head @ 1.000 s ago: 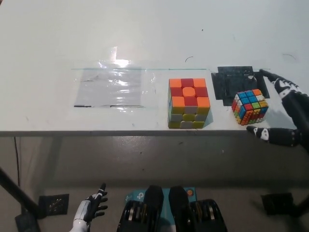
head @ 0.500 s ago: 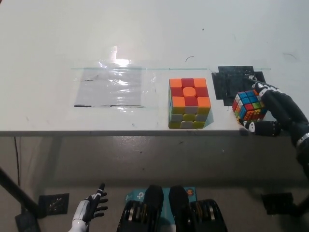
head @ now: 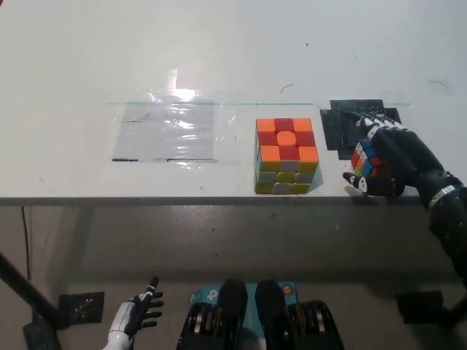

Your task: The robot uses its right hand to pick up the small cube kept on the middle on the desk and place it on the bigger cube kept next to it

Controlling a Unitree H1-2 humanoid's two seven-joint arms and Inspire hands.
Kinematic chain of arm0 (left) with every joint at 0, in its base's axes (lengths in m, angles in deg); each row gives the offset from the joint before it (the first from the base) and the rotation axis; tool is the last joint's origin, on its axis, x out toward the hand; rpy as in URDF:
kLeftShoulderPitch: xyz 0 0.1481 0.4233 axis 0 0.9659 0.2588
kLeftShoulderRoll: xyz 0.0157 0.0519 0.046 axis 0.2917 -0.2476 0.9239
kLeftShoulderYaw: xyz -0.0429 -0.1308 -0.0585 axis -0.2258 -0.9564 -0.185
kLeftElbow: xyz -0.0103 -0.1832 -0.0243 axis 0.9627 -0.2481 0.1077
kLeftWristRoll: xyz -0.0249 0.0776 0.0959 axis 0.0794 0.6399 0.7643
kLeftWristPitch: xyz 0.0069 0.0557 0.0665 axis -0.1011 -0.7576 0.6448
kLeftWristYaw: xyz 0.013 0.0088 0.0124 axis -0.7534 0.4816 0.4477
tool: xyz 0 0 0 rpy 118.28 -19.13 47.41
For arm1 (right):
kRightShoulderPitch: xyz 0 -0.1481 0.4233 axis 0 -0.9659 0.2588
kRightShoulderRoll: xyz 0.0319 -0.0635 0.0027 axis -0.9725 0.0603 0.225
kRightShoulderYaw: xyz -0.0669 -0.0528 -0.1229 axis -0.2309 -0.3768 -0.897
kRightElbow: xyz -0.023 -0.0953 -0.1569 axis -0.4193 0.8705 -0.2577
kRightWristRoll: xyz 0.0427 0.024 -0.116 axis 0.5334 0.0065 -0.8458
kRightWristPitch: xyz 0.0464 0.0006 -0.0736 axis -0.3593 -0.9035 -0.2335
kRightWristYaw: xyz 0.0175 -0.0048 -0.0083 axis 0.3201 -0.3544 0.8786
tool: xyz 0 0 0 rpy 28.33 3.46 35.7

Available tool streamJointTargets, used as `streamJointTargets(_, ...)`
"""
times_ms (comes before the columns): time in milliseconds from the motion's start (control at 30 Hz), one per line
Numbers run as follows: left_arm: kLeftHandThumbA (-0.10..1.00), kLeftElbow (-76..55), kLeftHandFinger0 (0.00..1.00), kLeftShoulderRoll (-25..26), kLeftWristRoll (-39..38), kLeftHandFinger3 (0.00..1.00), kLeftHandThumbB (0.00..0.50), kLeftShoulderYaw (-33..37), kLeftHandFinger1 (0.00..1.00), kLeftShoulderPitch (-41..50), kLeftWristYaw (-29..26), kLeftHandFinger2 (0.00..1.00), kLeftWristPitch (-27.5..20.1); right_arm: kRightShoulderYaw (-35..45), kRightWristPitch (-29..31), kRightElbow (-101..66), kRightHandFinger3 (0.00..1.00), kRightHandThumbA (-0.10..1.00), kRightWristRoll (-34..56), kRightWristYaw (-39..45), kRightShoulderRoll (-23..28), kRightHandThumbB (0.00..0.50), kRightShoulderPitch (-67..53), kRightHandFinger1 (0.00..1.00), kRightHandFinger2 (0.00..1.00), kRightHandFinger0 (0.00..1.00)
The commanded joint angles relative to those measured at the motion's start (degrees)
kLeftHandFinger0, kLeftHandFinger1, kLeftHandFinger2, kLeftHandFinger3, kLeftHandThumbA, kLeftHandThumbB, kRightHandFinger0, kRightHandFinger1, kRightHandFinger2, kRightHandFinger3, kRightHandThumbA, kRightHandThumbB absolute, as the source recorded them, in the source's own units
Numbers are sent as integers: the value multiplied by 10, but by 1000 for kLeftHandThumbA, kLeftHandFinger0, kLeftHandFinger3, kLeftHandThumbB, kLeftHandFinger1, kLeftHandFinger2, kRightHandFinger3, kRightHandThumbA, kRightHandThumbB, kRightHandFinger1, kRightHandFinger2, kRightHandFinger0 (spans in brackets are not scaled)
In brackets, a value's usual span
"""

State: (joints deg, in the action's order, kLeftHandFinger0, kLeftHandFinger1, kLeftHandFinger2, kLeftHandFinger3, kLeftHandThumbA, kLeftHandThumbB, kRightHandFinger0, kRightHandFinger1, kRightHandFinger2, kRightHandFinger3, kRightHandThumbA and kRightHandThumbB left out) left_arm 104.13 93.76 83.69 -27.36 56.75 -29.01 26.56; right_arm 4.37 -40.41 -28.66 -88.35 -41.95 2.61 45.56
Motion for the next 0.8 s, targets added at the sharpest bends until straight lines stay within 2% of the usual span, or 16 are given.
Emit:
streamJointTargets(0, 899, -10, 835, 10, 7, 755, 83, 3, 757, -12, -4, 791, -18, -3, 39, 27, 1000, 690, -31, -38, 1, 485, 28, 1000, 1000, 1000)
streamJointTargets(33, 903, -11, 842, 10, 8, 765, 76, 3, 767, -14, -4, 807, -17, -3, 44, 39, 1000, 691, -32, -44, 1, 491, 29, 1000, 1000, 1000)
streamJointTargets(67, 898, -14, 788, 10, 7, 700, 69, 3, 722, -14, -4, 756, -16, -3, 42, 46, 1000, 684, -36, -45, 2, 487, 29, 1000, 1000, 1000)
streamJointTargets(133, 898, -12, 784, 10, 7, 713, 81, 2, 715, -15, -3, 755, -20, -1, 50, 59, 1000, 661, -36, -49, 3, 486, 32, 1000, 1000, 1000)
streamJointTargets(167, 889, -11, 758, 9, 4, 681, 89, 1, 690, -16, -2, 724, -24, 1, 53, 68, 1000, 609, -35, -50, 6, 475, 31, 1000, 1000, 1000)
streamJointTargets(233, 893, -8, 792, 10, 5, 696, 88, 2, 720, -16, -3, 744, -29, 6, 55, 74, 1000, 578, -29, -48, 9, 467, 28, 1000, 1000, 1000)
streamJointTargets(267, 895, -7, 864, 10, 5, 741, 101, 1, 784, -16, -3, 788, -28, 6, 57, 76, 1000, 592, -32, -49, 13, 464, 25, 1000, 1000, 1000)
streamJointTargets(300, 878, -8, 806, 8, -2, 705, 99, -3, 745, -16, 1, 753, -29, 6, 58, 78, 1000, 595, -32, -47, 16, 457, 25, 1000, 1000, 1000)
streamJointTargets(400, 880, -13, 773, 8, 1, 711, 88, -3, 714, -16, -4, 749, -24, 9, 70, 91, 1000, 554, -34, -55, 23, 444, 25, 1000, 1000, 1000)
streamJointTargets(467, 871, -12, 775, 7, -1, 713, 78, -4, 716, -18, -3, 748, -21, 9, 74, 101, 1000, 558, -37, -55, 33, 436, 23, 1000, 1000, 1000)
streamJointTargets(600, 863, -12, 776, 5, -2, 704, 84, -5, 715, -21, -4, 740, -20, 12, 91, 121, 1000, 483, -35, -67, 39, 424, 23, 1000, 1000, 1000)
streamJointTargets(667, 892, -14, 757, 7, 2, 676, 89, -2, 697, -21, -2, 722, -19, 6, 92, 133, 1000, 435, -38, -63, 39, 387, 28, 1000, 1000, 1000)
streamJointTargets(733, 893, -16, 816, 5, 2, 713, 85, -2, 748, -23, -5, 763, -16, 3, 97, 140, 1000, 464, -39, -60, 39, 378, 31, 1000, 1000, 1000)
streamJointTargets(767, 874, -16, 756, 4, -2, 701, 87, -4, 708, -23, -3, 753, -16, 1, 96, 140, 1000, 468, -37, -53, 39, 373, 32, 1000, 1000, 979)
